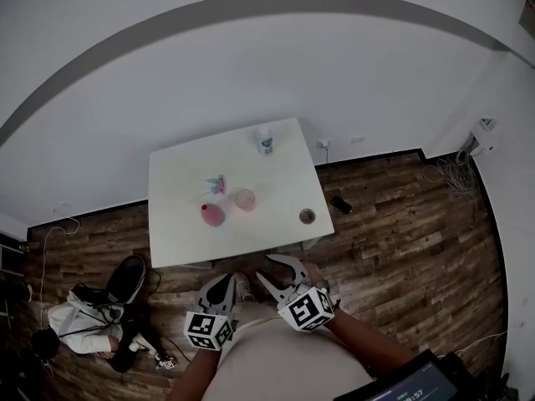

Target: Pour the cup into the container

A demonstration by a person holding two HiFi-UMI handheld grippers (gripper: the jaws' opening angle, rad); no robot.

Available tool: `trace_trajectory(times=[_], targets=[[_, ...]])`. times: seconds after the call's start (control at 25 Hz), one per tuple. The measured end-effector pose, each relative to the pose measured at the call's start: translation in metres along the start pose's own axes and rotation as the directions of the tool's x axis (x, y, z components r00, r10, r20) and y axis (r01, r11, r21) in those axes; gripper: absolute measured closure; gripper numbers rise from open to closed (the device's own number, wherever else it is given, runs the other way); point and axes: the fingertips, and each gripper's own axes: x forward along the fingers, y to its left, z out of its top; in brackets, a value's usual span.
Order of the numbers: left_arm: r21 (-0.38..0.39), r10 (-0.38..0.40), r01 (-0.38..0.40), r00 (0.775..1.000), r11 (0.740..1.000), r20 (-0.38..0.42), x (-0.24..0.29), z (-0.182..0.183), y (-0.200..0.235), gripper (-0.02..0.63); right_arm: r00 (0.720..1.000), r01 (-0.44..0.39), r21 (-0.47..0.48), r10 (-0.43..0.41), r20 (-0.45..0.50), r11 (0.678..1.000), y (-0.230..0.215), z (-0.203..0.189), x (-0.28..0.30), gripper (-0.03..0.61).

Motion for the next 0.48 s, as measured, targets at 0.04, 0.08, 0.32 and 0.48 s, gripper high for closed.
trace_trajectory(times=[0.04,0.08,0.32,0.48], targets=[[-0.001,0.002,-0.002,1.0,1.0,-0.002,-0.003,-0.004,-0.007,0.602,1.0,-0.009,-0.002,0.009,0.0,1.0,0.004,-0.002,-0.006,0.43],[-0.002,0.004,-0.004,1.0,1.0,-0.004,-0.006,-0.008,-0.013,0.603,1.0,-0.015,-0.002,0.015,-0.001,1.0,0.008,-0.004,-0.011,0.43],[-0.006,0.024,-0.024,1.0,1.0,-0.018,-0.025,-0.021,-0.036,0.602,1.0,-0.029,0.023,0.029,-0.01,0.999,0.02,-0.015,-0.036,0.43],[-0.012,0.03,-0.03,0.999,0.999,-0.02,-0.031,-0.025,-0.039,0.602,1.0,-0.022,0.037,0.023,-0.01,0.999,0.022,-0.015,-0.043,0.43]])
